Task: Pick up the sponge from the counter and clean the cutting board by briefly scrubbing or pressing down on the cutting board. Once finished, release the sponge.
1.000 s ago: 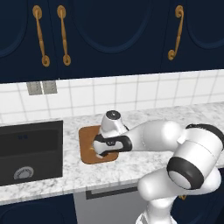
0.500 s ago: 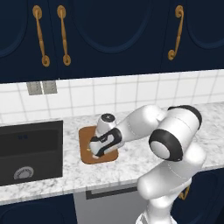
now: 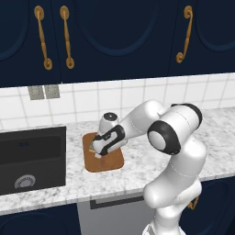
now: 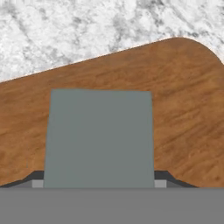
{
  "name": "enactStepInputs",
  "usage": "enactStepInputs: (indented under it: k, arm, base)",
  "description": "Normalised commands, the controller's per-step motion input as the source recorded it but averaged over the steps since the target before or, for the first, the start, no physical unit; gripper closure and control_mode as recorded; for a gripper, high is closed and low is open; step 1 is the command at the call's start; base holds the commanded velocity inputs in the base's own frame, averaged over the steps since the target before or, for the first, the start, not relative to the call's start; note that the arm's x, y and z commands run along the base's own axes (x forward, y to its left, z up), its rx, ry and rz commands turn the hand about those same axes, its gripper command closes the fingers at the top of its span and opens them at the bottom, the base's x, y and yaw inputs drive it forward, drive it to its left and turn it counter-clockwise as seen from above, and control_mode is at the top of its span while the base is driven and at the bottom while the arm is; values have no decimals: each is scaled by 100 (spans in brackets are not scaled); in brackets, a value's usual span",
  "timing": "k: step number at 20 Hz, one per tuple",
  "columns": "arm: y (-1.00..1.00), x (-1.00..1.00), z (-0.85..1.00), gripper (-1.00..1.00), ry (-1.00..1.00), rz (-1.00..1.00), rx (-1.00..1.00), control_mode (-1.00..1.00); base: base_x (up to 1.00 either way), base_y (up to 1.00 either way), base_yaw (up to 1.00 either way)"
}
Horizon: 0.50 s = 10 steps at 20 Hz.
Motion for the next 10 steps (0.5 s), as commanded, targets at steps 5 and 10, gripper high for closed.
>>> enactStepInputs:
  k: [5, 10]
  arm:
    - [0, 40, 0, 100, -7, 0, 0, -100]
    - [15, 7, -4, 100, -21, 0, -6, -100]
  base:
    - [0, 0, 0]
    - [0, 0, 0]
